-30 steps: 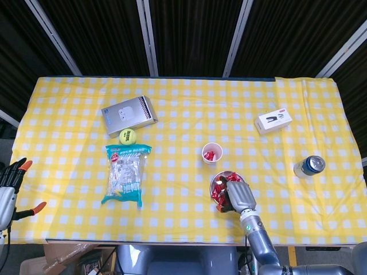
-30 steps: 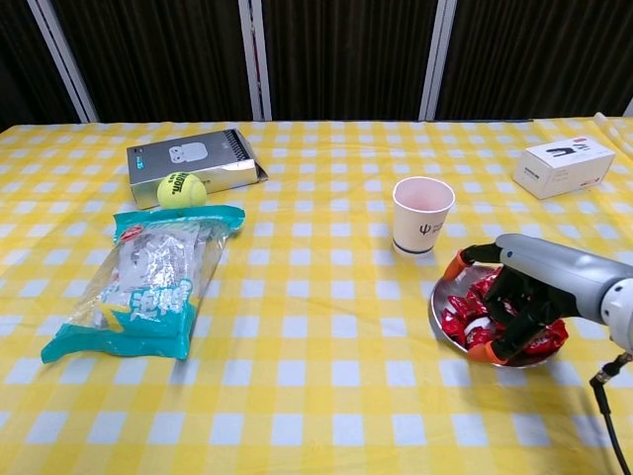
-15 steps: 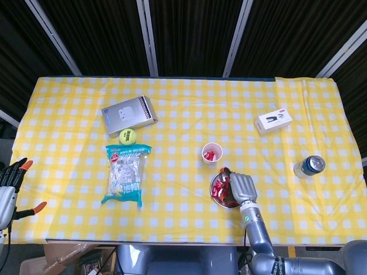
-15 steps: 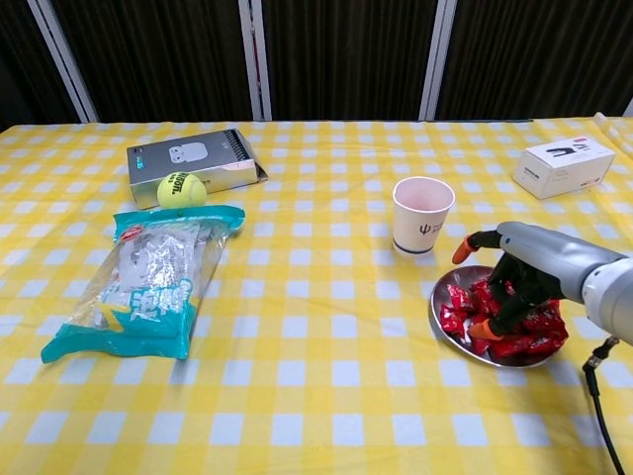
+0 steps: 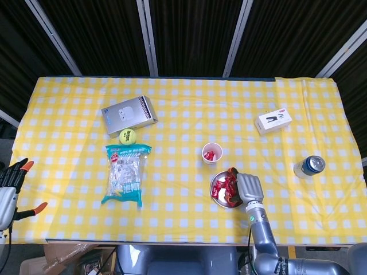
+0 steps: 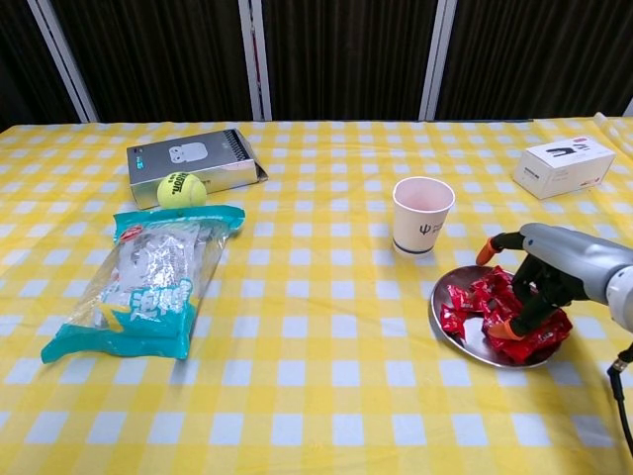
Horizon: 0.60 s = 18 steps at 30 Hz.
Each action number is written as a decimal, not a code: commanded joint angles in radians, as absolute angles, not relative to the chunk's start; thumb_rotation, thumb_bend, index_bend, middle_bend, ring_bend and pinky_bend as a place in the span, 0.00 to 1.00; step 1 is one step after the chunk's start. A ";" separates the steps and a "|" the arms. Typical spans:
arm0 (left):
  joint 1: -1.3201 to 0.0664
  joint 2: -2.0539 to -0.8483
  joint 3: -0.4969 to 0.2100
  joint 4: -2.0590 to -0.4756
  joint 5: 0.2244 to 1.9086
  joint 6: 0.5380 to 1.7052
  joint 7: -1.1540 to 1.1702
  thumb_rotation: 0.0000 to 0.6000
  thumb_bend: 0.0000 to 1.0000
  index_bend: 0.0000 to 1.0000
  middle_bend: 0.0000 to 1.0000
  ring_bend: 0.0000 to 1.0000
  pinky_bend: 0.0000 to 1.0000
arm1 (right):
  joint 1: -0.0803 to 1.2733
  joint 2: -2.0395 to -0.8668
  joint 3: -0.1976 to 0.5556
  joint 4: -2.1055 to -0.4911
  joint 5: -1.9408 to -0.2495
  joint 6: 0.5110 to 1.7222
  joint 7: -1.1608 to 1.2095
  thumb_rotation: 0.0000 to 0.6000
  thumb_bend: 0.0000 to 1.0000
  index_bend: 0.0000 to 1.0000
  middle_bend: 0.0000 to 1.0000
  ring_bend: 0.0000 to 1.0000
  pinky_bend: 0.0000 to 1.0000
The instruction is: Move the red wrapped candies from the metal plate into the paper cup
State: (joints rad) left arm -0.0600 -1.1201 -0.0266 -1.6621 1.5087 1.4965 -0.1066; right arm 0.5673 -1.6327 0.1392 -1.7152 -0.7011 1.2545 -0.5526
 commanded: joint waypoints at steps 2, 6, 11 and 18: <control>-0.059 -1.120 -0.026 -1.662 1.510 1.498 -0.107 1.00 0.04 0.00 0.00 0.00 0.00 | 0.562 -1.626 0.138 -1.724 -0.695 1.260 -0.563 1.00 0.23 0.24 0.80 0.85 0.97; -0.059 -1.120 -0.026 -1.664 1.512 1.499 -0.104 1.00 0.04 0.00 0.00 0.00 0.00 | 0.556 -1.623 0.135 -1.728 -0.689 1.262 -0.572 1.00 0.23 0.24 0.80 0.85 0.97; -0.058 -1.120 -0.025 -1.664 1.515 1.502 -0.105 1.00 0.04 0.00 0.00 0.00 0.00 | 0.551 -1.624 0.135 -1.722 -0.680 1.258 -0.577 1.00 0.23 0.25 0.80 0.85 0.97; -0.059 -1.120 -0.025 -1.664 1.515 1.502 -0.103 1.00 0.04 0.00 0.00 0.00 0.00 | 0.545 -1.631 0.130 -1.711 -0.683 1.248 -0.576 1.00 0.23 0.44 0.80 0.85 0.97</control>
State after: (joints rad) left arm -0.0589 -1.1203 -0.0253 -1.6642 1.5155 1.5017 -0.1027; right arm 0.5451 -1.6298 0.1302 -1.7121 -0.6820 1.2491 -0.5761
